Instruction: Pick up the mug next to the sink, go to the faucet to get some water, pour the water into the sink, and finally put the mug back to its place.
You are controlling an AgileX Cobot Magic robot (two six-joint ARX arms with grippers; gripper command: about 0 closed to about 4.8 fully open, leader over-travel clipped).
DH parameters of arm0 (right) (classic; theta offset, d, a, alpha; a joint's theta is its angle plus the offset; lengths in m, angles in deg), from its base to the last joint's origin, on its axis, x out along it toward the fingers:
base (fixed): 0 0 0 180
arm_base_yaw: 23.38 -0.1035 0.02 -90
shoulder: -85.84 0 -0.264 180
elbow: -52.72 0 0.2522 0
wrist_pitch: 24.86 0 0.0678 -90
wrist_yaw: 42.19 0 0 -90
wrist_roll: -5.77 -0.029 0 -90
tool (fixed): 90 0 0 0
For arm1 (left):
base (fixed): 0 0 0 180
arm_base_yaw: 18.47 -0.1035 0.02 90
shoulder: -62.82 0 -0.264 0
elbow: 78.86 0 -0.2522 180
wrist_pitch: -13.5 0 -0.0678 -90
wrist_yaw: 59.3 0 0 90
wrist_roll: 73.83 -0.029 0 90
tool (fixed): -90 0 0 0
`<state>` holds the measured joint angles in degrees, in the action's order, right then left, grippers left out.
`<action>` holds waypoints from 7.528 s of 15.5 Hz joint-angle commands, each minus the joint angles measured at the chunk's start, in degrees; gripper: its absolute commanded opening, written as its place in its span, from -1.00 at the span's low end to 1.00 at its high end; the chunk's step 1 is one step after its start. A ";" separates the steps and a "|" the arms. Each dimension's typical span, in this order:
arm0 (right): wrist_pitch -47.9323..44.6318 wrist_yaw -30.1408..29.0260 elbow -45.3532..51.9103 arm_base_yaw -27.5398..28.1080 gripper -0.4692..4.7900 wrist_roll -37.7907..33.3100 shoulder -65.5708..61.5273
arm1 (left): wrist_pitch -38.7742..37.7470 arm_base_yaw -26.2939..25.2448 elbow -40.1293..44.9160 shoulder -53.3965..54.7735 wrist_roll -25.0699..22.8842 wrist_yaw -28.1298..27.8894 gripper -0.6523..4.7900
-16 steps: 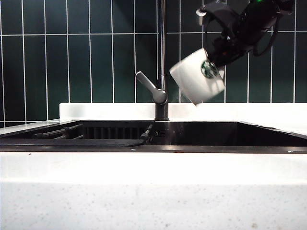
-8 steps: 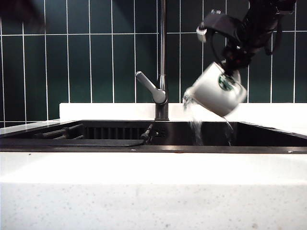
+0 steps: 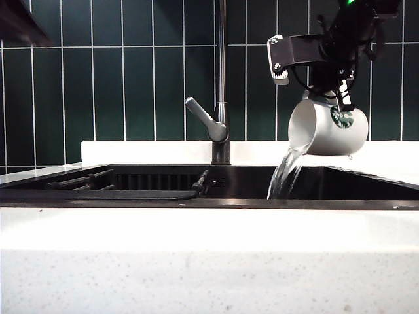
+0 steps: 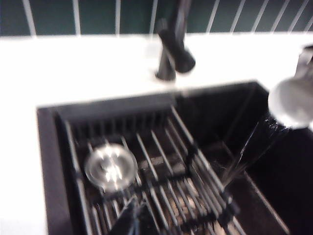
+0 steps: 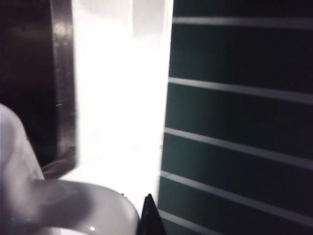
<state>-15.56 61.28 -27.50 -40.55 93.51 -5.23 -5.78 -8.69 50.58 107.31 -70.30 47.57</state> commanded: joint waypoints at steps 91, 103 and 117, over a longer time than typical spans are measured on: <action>31.87 -3.26 30.01 22.88 -0.63 -84.06 82.47 | -17.79 0.09 15.23 -44.50 4.63 1.16 -0.78; 29.40 -11.34 40.94 22.82 -0.85 -88.89 90.88 | -13.16 0.09 20.35 -44.26 -0.70 -9.60 -0.78; 15.58 -12.15 61.40 22.84 -0.84 -93.77 90.95 | -1.03 0.09 34.82 -44.24 0.13 -14.75 -0.78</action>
<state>2.25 49.13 33.55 -17.69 -0.06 85.63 -7.66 -8.61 85.13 63.00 -70.32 33.36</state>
